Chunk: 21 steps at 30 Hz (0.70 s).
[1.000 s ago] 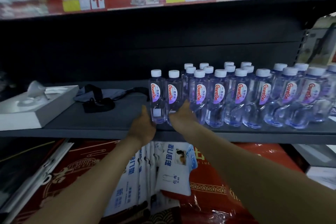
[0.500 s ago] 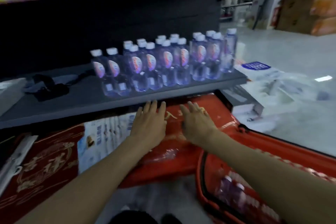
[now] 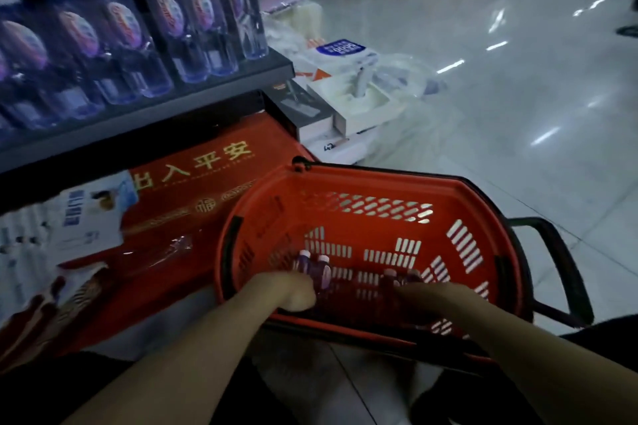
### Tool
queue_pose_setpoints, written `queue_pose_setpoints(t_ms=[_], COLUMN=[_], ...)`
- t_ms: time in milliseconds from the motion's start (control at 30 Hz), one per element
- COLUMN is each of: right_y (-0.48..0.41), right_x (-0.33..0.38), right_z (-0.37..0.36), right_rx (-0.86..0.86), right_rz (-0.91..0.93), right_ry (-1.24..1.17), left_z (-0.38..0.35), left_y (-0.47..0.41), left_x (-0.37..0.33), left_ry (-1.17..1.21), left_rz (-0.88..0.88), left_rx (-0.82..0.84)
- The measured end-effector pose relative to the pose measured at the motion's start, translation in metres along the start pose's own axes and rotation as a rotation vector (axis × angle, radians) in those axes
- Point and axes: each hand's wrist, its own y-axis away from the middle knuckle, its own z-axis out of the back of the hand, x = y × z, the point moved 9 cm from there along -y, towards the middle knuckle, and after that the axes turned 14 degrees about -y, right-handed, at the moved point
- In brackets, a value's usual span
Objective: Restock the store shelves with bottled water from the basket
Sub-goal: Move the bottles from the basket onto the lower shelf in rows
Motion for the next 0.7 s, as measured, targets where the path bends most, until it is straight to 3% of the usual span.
queue_pose_setpoints(t_ms=[167,300,400,467,567,633,700], right_y=[-0.007,-0.011,-0.018,-0.030,-0.061,-0.088,-0.110], right_x=[-0.038,-0.052,-0.042,-0.033,-0.013,0.011,0.044], right_z=[-0.007,-0.004,0.008,0.010,-0.008,-0.033,-0.065], right_rx=[0.136,0.233,0.201,0.175,0.175,0.214,0.280], right_rz=[-0.179,-0.381,-0.367,-0.338,-0.251,-0.131,0.024], right_ry=[-0.126,-0.112,-0.019,0.001,-0.083,-0.006,0.006], left_z=[-0.013,-0.049,-0.081,-0.093,-0.085,-0.118,-0.168], left_y=[-0.018,-0.027,-0.032,-0.055,-0.094,-0.099,-0.115], left_x=[-0.006,-0.017,-0.022,-0.009,0.033,0.043,0.041], left_ry=[0.025,0.157,0.274,0.364,0.459,0.598,0.965], left_rz=[-0.018,-0.007,-0.022,0.033,0.229,0.317,0.354], left_rx=[0.157,0.461,0.687,0.581,0.114,0.137,0.216])
